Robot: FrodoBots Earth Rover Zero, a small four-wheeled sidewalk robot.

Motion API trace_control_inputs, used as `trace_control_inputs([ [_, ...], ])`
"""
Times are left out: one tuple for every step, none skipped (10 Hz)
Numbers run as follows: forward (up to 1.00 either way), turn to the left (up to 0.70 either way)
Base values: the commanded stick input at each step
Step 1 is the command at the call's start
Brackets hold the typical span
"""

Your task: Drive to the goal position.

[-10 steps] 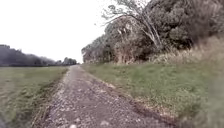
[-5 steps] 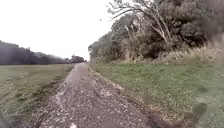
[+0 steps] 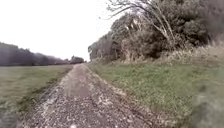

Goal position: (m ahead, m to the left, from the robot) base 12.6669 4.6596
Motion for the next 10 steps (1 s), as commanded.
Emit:
trace_control_inputs([
  [0.7, 0.35],
  [0.7, 0.35],
  [0.7, 0.35],
  [0.7, 0.35],
  [0.7, 0.35],
  [0.7, 0.35],
  [0.7, 0.35],
  [0.7, 0.02],
  [0.7, 0.01],
  [0.7, 0.0],
])
